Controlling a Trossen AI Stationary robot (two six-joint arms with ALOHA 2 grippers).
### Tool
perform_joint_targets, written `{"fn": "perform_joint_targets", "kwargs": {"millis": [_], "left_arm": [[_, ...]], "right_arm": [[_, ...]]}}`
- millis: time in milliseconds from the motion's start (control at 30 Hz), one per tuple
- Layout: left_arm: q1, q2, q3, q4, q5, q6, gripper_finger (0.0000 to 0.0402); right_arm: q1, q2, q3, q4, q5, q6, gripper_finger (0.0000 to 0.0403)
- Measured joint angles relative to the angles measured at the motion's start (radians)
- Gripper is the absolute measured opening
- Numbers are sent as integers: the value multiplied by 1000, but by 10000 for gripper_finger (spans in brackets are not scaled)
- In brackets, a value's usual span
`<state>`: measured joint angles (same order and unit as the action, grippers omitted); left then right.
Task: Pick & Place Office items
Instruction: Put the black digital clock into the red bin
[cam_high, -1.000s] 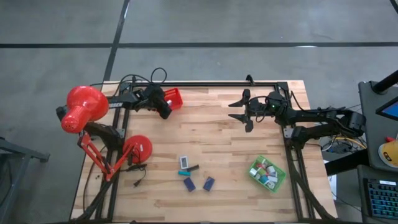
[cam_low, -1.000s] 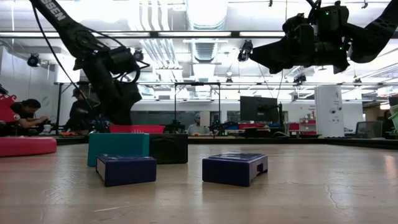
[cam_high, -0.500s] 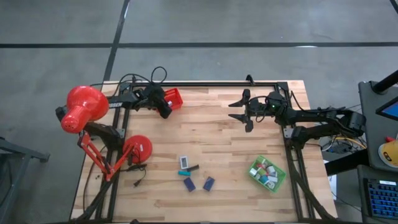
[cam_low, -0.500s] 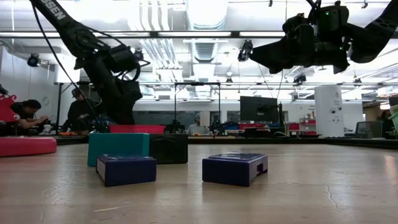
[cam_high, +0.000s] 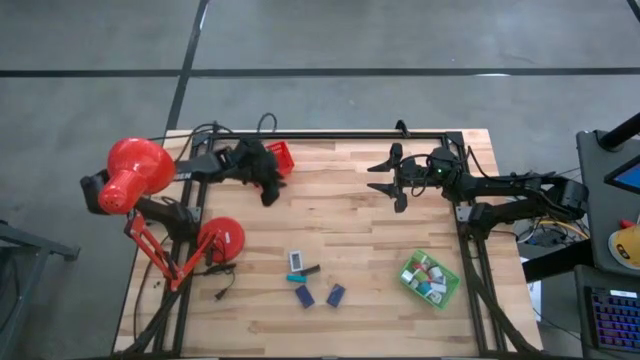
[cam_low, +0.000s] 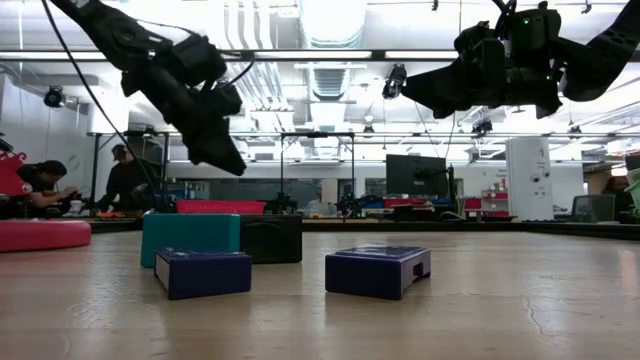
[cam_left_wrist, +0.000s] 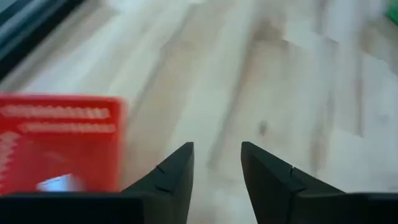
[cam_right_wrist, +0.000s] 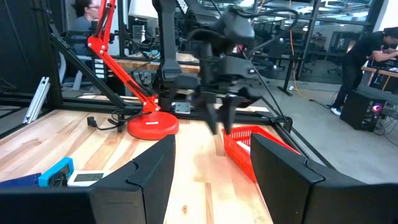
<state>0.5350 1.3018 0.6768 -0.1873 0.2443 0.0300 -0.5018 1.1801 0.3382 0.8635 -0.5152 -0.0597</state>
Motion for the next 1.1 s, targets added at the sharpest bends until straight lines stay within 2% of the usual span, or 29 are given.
{"fn": "perform_joint_targets", "kwargs": {"millis": [400, 567, 800, 1100], "left_arm": [[-340, 12, -43, 215, 0, 123, 140], [-452, 38, -43, 302, 0, 39, 140], [-570, 87, -44, 324, -45, -163, 140], [-674, 156, -43, 387, -88, -267, 140]], "right_arm": [[0, 0, 0, 0, 0, 0, 203], [0, 0, 0, 0, 0, 0, 203], [0, 0, 0, 0, 0, 0, 203], [0, 0, 0, 0, 0, 0, 203]]}}
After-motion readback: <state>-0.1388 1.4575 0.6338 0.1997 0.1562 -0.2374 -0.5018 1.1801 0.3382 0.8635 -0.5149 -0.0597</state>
